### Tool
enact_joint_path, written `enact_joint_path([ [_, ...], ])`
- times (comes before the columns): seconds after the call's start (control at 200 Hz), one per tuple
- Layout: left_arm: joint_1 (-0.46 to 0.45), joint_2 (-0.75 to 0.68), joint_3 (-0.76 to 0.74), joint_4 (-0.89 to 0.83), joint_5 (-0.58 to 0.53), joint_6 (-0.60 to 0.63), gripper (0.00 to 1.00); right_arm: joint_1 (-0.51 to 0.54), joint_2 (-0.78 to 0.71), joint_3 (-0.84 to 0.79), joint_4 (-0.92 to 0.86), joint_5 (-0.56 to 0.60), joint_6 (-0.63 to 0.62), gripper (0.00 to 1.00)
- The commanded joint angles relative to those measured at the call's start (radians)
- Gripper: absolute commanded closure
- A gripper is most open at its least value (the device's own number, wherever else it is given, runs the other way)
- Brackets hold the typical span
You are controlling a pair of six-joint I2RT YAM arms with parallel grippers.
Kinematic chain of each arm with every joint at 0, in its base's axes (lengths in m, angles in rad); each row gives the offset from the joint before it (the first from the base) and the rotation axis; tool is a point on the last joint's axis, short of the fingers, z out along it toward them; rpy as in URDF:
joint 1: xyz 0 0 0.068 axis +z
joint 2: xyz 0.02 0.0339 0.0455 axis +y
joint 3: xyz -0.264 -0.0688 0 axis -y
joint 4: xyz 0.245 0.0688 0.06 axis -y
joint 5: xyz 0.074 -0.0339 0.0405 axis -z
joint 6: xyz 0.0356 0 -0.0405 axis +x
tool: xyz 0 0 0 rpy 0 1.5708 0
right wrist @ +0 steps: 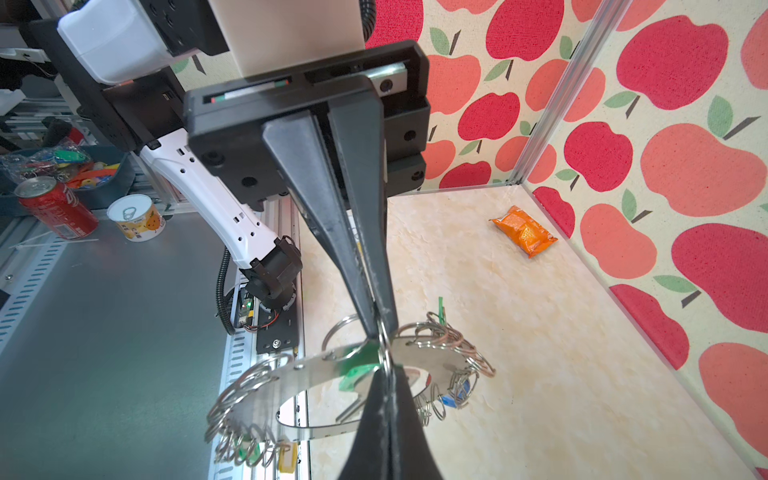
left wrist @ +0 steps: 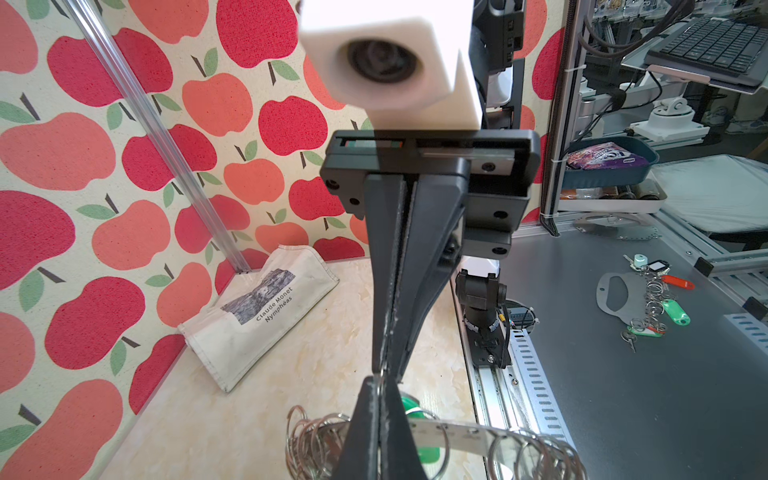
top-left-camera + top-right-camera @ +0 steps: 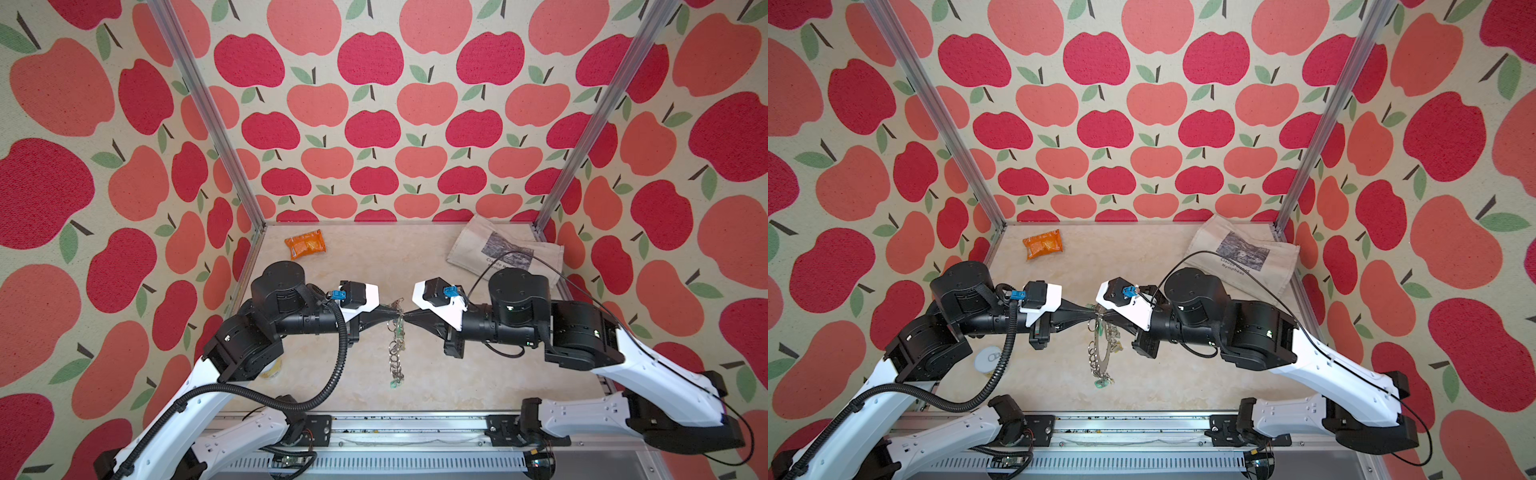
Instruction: Put the keys on the keyring
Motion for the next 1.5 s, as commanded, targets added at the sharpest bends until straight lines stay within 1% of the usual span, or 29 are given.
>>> enact_joint_path([
  [0.0, 0.001, -0.017, 0.012, 0.078, 0.002, -0.007, 1.00, 0.003, -0.006, 0.024, 0.013, -0.020, 0.001, 1.00],
  [0.23, 0.012, -0.048, -0.020, 0.154, -0.030, -0.040, 1.00, 0.006, -0.022, 0.003, 0.000, 0.003, 0.005, 1.00],
  [0.47, 0.037, -0.069, -0.056, 0.253, -0.029, -0.092, 1.00, 0.019, -0.032, -0.022, -0.002, 0.021, 0.008, 1.00],
  [0.52, 0.043, -0.071, -0.060, 0.266, -0.025, -0.092, 1.00, 0.019, -0.038, -0.031, 0.003, 0.025, 0.011, 1.00],
  [0.545, 0.047, -0.070, -0.061, 0.272, -0.023, -0.121, 1.00, 0.019, -0.040, -0.035, 0.005, 0.025, 0.012, 1.00],
  [0.705, 0.059, -0.077, -0.078, 0.332, -0.011, -0.157, 1.00, 0.020, -0.035, -0.057, -0.011, 0.027, 0.031, 1.00],
  [1.021, 0.076, -0.072, -0.095, 0.422, 0.036, -0.209, 1.00, 0.002, -0.040, -0.121, 0.001, 0.025, 0.079, 1.00],
  [1.291, 0.085, -0.077, -0.105, 0.470, 0.061, -0.235, 1.00, -0.041, -0.047, -0.181, 0.016, -0.024, 0.127, 1.00],
  [1.496, 0.090, -0.083, -0.128, 0.531, 0.069, -0.265, 1.00, -0.055, -0.030, -0.207, 0.072, -0.104, 0.157, 1.00],
])
